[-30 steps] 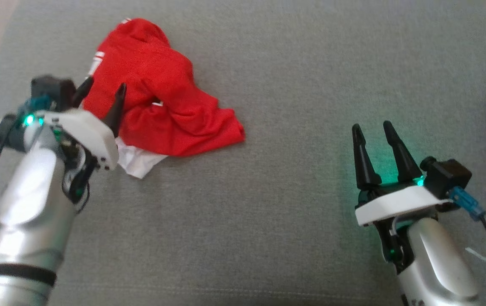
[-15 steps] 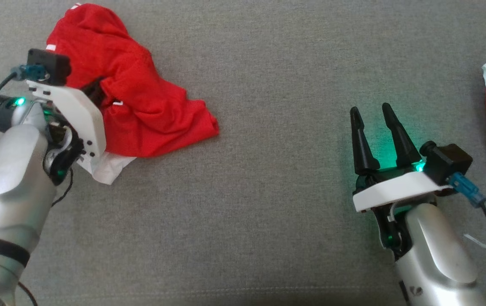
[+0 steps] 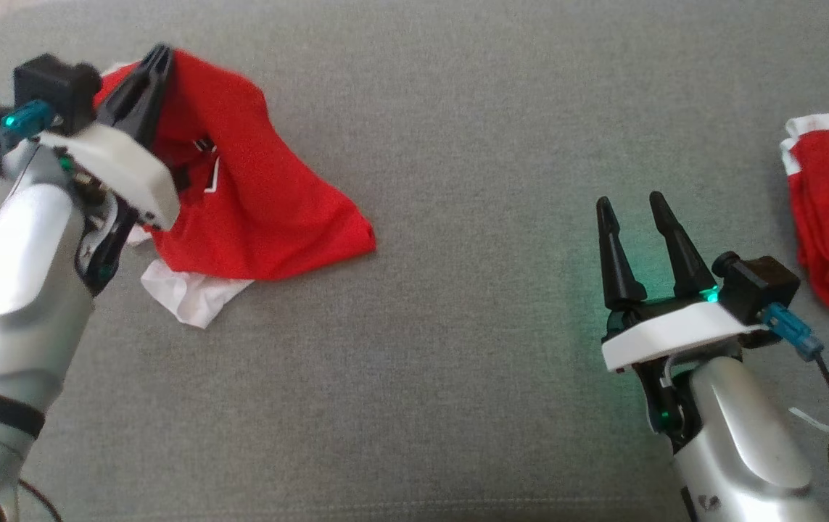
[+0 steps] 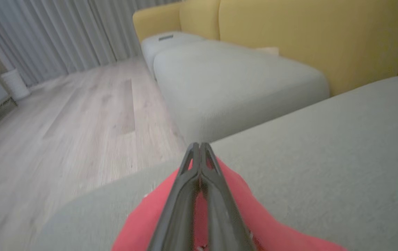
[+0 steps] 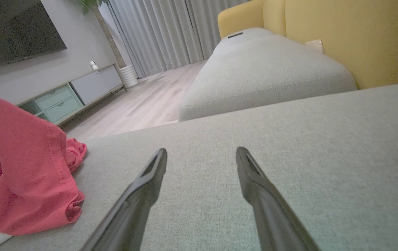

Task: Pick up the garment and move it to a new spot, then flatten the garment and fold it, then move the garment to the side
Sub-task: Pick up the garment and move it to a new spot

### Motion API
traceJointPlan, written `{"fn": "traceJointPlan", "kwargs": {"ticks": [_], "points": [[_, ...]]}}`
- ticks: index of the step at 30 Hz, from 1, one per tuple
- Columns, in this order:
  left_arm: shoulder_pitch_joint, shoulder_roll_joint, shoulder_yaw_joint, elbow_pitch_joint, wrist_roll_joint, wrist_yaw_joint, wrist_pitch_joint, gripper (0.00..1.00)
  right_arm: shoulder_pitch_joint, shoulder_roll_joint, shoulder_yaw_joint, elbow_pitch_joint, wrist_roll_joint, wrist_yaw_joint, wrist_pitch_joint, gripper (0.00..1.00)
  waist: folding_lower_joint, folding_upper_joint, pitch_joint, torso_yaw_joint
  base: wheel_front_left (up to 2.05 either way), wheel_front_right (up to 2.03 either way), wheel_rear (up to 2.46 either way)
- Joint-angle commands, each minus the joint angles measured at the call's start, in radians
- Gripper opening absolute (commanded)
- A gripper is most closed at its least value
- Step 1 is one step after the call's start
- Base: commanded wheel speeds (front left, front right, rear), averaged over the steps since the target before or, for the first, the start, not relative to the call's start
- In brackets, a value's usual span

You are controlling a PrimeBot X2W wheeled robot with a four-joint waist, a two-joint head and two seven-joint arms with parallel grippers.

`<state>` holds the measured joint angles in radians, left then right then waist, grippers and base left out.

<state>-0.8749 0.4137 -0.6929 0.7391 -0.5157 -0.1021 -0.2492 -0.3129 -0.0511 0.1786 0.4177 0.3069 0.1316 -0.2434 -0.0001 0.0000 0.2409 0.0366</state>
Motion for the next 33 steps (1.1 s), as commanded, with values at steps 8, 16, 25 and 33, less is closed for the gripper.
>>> {"fn": "traceJointPlan", "kwargs": {"ticks": [8, 16, 25, 33], "points": [[0.029, 0.069, 0.182, -0.356, 0.133, 0.061, -0.012, 0.00, 0.028, 0.001, 0.020, -0.019, 0.017, -0.001, -0.016, 1.00, 0.0001, 0.0000, -0.067, -0.019, 0.00, 0.00, 0.00], [0.086, 0.056, 0.237, -0.555, 0.243, 0.036, -0.012, 0.00, 0.025, 0.001, 0.029, -0.021, 0.036, -0.001, -0.017, 1.00, 0.0001, 0.0000, -0.090, -0.077, 0.00, 0.00, 0.00], [0.039, -0.029, 0.219, -0.608, 0.294, 0.005, -0.012, 0.00, 0.007, 0.001, 0.036, -0.054, 0.052, -0.001, -0.018, 1.00, 0.0001, 0.0000, -0.071, -0.196, 0.00, 0.00, 0.00], [-0.048, -0.120, 0.161, -0.540, 0.329, -0.015, -0.013, 0.00, -0.014, 0.001, 0.063, -0.084, 0.070, -0.001, -0.018, 1.00, 0.0001, 0.0000, -0.032, -0.287, 0.00, 0.00, 0.00]]}}
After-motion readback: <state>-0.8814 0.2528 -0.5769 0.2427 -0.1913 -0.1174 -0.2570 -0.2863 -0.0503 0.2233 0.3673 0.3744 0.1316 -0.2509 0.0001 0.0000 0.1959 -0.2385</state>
